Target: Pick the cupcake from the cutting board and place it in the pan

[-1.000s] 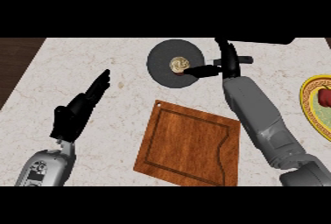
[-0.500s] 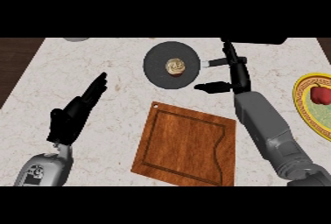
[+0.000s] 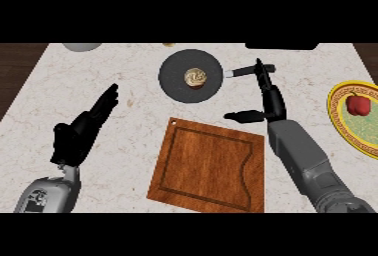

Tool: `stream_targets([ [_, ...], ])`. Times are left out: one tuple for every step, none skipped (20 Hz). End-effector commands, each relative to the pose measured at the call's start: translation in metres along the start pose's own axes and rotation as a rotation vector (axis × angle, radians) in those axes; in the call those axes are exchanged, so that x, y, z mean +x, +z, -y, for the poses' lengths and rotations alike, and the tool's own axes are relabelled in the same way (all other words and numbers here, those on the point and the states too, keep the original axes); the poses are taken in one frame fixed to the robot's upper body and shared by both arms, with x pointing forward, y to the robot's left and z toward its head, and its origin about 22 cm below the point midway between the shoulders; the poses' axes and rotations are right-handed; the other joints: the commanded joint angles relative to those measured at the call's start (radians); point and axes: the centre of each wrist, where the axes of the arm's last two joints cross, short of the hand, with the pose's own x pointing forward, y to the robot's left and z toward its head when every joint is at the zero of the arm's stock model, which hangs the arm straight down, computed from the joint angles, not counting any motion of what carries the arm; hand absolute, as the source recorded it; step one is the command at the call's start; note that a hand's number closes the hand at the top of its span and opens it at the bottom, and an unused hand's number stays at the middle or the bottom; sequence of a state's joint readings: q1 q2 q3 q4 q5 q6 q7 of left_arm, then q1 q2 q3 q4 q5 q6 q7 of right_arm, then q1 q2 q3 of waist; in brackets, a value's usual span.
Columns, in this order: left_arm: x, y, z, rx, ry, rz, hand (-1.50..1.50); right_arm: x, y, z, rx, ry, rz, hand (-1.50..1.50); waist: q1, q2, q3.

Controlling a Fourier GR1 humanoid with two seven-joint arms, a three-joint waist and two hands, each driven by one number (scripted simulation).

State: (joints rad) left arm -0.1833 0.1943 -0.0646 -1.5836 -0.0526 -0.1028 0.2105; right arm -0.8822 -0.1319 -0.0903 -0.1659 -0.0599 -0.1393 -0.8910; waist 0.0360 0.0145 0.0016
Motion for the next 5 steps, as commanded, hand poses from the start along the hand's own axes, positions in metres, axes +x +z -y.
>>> stream_targets([
  [-0.006,0.011,0.005,-0.001,0.004,-0.017,0.0,-0.019,0.029,-0.001,0.004,-0.014,0.013,-1.5,-0.009,-0.005,0.0],
  [0.008,0.002,0.01,-0.01,-0.011,-0.002,0.0,-0.015,0.025,-0.018,0.005,0.025,0.001,-1.5,-0.001,-0.002,0.0],
  [-0.013,0.01,0.005,0.024,0.005,-0.026,0.0,-0.019,0.032,-0.011,-0.005,0.008,0.001,-1.5,-0.018,-0.008,-0.001],
  [-0.008,0.007,-0.009,0.011,-0.024,-0.014,0.0,-0.029,0.049,-0.012,0.012,0.01,0.001,-1.5,-0.013,-0.006,0.0],
  [-0.016,0.011,0.008,-0.01,0.013,0.007,0.0,-0.033,0.054,-0.009,-0.018,0.036,0.002,-1.5,-0.004,-0.002,0.0],
])
